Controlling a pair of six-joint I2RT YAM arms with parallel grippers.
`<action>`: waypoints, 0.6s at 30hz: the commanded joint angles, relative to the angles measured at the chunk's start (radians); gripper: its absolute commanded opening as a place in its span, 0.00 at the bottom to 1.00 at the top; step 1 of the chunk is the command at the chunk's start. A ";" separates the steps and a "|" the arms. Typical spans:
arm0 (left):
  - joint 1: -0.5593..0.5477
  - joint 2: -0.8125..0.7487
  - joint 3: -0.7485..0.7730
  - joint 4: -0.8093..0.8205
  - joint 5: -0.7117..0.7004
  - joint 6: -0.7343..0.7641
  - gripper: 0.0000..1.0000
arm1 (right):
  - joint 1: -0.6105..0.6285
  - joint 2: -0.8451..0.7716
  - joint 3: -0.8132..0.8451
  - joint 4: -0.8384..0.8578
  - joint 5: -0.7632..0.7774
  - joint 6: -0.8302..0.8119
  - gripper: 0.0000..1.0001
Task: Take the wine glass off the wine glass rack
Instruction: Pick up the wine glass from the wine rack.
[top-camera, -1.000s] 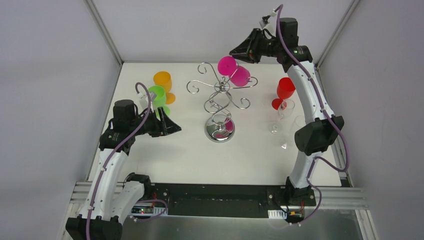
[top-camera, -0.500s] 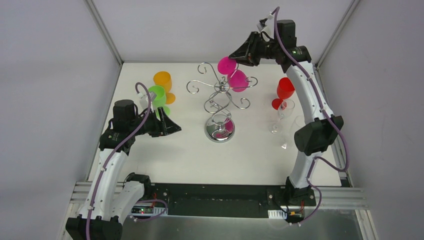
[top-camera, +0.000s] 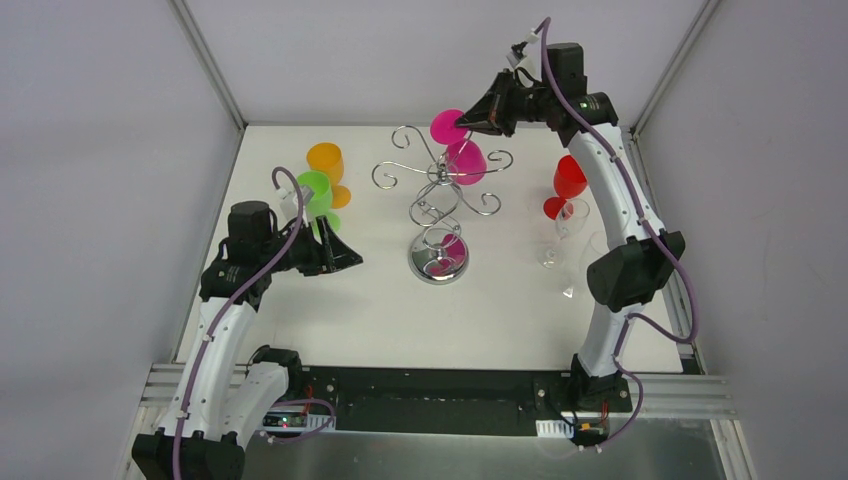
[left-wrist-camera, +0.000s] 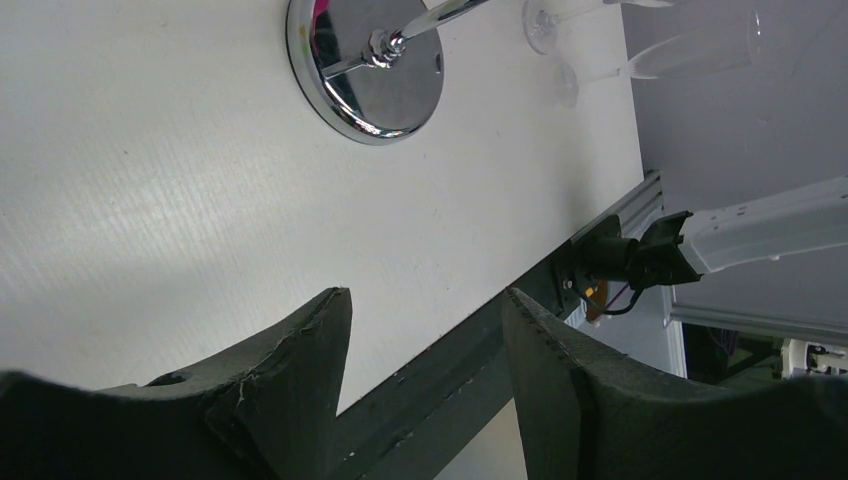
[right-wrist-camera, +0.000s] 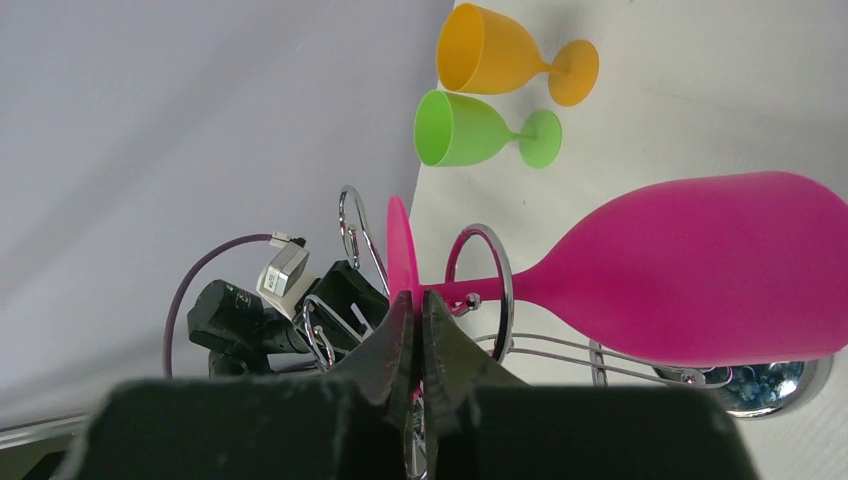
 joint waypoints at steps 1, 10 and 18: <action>0.011 -0.021 -0.009 0.027 0.005 0.027 0.58 | 0.010 -0.009 0.005 0.006 -0.024 0.022 0.00; 0.011 -0.026 -0.014 0.026 0.004 0.028 0.58 | 0.010 -0.024 -0.003 0.014 0.021 0.052 0.00; 0.011 -0.029 -0.017 0.024 0.003 0.030 0.58 | 0.006 -0.042 -0.027 0.057 0.075 0.101 0.00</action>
